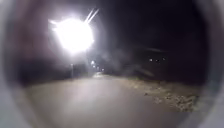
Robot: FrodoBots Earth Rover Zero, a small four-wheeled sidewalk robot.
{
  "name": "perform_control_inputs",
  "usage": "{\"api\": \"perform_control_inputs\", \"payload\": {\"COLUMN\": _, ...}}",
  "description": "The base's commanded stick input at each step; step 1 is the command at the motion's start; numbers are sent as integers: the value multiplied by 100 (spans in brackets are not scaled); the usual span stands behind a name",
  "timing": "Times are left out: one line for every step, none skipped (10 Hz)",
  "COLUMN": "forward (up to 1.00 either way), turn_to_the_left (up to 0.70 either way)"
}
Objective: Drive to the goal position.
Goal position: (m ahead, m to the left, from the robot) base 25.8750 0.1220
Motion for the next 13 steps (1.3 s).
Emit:
{"api": "perform_control_inputs", "payload": {"forward": 100, "turn_to_the_left": 0}}
{"api": "perform_control_inputs", "payload": {"forward": 100, "turn_to_the_left": 0}}
{"api": "perform_control_inputs", "payload": {"forward": 100, "turn_to_the_left": 0}}
{"api": "perform_control_inputs", "payload": {"forward": 100, "turn_to_the_left": 0}}
{"api": "perform_control_inputs", "payload": {"forward": 100, "turn_to_the_left": 0}}
{"api": "perform_control_inputs", "payload": {"forward": 100, "turn_to_the_left": 0}}
{"api": "perform_control_inputs", "payload": {"forward": 100, "turn_to_the_left": 36}}
{"api": "perform_control_inputs", "payload": {"forward": 100, "turn_to_the_left": 16}}
{"api": "perform_control_inputs", "payload": {"forward": 100, "turn_to_the_left": 0}}
{"api": "perform_control_inputs", "payload": {"forward": 100, "turn_to_the_left": 0}}
{"api": "perform_control_inputs", "payload": {"forward": 100, "turn_to_the_left": 0}}
{"api": "perform_control_inputs", "payload": {"forward": 100, "turn_to_the_left": 0}}
{"api": "perform_control_inputs", "payload": {"forward": 100, "turn_to_the_left": 0}}
